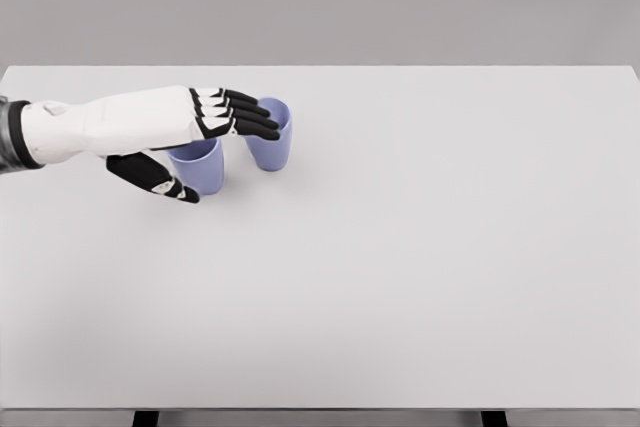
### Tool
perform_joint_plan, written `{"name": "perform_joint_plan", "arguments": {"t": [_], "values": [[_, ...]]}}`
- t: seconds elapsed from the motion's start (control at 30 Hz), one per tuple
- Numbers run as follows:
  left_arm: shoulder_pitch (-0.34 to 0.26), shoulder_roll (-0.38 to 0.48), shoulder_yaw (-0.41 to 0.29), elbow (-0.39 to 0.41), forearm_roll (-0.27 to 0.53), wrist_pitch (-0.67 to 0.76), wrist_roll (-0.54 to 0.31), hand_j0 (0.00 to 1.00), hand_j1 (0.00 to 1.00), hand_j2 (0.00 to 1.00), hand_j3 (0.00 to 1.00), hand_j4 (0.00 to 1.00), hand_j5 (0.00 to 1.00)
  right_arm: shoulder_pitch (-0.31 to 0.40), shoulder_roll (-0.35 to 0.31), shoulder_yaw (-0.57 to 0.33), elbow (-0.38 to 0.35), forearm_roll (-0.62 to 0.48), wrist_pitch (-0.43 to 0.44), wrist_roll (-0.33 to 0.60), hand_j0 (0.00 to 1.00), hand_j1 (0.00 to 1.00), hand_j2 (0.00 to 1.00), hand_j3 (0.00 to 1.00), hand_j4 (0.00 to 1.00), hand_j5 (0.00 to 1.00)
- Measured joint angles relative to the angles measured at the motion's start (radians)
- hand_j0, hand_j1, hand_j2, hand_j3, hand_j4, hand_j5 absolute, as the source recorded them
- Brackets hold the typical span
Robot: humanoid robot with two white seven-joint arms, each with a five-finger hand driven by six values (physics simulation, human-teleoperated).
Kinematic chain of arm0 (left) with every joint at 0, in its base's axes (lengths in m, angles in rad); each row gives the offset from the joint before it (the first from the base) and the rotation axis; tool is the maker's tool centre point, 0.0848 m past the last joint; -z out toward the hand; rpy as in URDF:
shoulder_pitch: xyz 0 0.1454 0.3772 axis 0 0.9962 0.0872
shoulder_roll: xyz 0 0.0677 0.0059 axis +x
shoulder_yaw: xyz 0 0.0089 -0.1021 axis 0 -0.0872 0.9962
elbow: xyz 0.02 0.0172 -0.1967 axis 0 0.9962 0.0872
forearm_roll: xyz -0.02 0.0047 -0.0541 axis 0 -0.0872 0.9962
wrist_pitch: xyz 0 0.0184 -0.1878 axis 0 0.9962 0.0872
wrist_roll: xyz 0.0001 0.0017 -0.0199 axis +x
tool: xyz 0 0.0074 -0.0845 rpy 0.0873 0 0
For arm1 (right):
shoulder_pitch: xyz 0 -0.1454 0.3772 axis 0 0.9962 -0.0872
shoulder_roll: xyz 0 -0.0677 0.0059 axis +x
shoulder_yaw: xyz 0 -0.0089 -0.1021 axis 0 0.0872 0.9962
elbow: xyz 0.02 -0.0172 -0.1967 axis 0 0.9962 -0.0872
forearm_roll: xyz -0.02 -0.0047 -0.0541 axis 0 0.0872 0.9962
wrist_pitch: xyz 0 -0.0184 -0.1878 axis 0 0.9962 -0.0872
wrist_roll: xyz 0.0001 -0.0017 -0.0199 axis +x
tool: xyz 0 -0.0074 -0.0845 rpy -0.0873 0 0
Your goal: Place the right cup on the left cup with left arm
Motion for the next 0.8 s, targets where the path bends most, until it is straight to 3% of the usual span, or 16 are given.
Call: {"name": "perform_joint_plan", "arguments": {"t": [0.07, 0.2, 0.43, 0.53, 0.63, 0.7, 0.8], "values": [[-0.014, 0.004, 0.0, 0.0, -0.002, 0.0, 0.0, 1.0, 1.0, 1.0, 1.0, 1.0, 1.0, 0.0, 0.0, 0.001, 0.0, 0.0, 0.0, 0.0, 1.0, 1.0, 1.0, 1.0, 1.0, 1.0], [-0.095, -0.008, 0.006, 0.016, -0.006, 0.0, 0.0, 1.0, 1.0, 1.0, 1.0, 1.0, 1.0, -0.006, 0.0, -0.001, -0.004, 0.001, -0.001, 0.0, 1.0, 1.0, 1.0, 1.0, 1.0, 1.0], [-0.081, -0.079, -0.005, 0.035, -0.059, 0.0, 0.004, 1.0, 1.0, 1.0, 1.0, 1.0, 1.0, -0.006, 0.0, -0.002, -0.002, 0.001, -0.001, 0.0, 1.0, 1.0, 1.0, 1.0, 1.0, 1.0], [-0.081, -0.093, -0.02, 0.024, -0.079, 0.001, 0.049, 1.0, 1.0, 1.0, 1.0, 1.0, 1.0, -0.006, 0.0, -0.003, -0.001, 0.001, -0.001, 0.0, 1.0, 1.0, 1.0, 1.0, 1.0, 1.0], [-0.152, -0.097, -0.019, 0.011, -0.092, 0.149, 0.082, 1.0, 1.0, 1.0, 1.0, 1.0, 1.0, -0.006, 0.0, -0.003, -0.001, 0.001, -0.001, 0.0, 1.0, 1.0, 1.0, 1.0, 1.0, 1.0], [-0.16, -0.115, -0.019, 0.015, -0.104, 0.308, 0.086, 1.0, 1.0, 1.0, 1.0, 1.0, 1.0, -0.006, 0.0, -0.003, -0.001, 0.001, -0.001, 0.0, 1.0, 1.0, 1.0, 1.0, 1.0, 1.0], [-0.161, -0.17, -0.024, 0.083, -0.113, 0.43, 0.08, 1.0, 1.0, 1.0, 1.0, 1.0, 1.0, -0.006, 0.0, -0.003, -0.001, 0.001, -0.001, 0.0, 1.0, 1.0, 1.0, 1.0, 1.0, 1.0]]}}
